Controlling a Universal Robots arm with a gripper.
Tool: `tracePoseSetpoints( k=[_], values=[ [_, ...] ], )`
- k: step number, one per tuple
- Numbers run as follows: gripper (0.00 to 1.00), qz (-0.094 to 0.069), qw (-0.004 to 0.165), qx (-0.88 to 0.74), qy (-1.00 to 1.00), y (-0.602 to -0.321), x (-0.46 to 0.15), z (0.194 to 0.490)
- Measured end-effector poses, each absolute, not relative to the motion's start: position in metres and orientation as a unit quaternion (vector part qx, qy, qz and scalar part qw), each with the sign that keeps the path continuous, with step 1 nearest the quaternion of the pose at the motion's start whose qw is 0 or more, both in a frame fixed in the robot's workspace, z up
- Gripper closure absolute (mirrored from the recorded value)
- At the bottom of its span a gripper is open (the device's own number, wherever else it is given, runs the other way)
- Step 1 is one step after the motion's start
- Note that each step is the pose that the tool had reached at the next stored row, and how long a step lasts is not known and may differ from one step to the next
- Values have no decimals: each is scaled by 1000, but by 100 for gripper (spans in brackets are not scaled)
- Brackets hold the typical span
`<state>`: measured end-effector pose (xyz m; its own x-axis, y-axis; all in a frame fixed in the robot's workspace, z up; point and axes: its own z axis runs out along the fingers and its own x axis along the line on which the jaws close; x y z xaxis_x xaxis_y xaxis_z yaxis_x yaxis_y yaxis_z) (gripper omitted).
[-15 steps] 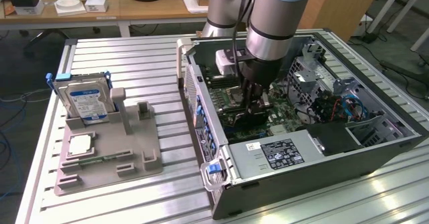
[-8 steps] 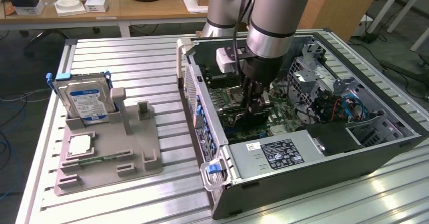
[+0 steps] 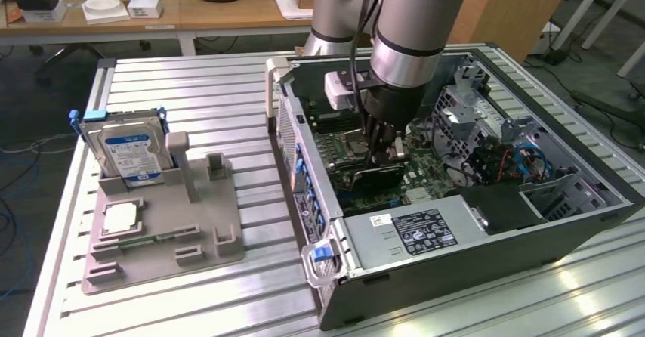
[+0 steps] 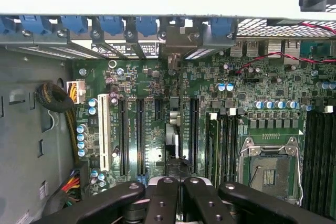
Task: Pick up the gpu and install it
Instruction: 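Insert the gpu into the slot, then press down on the gpu until it lock into place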
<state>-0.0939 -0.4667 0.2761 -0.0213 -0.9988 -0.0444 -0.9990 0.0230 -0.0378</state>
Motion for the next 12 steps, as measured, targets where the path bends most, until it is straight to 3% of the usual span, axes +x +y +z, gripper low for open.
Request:
tracePoseSetpoints(
  k=[12],
  values=[
    [90, 2, 29, -699, 715, -467, -94, 276]
  ],
)
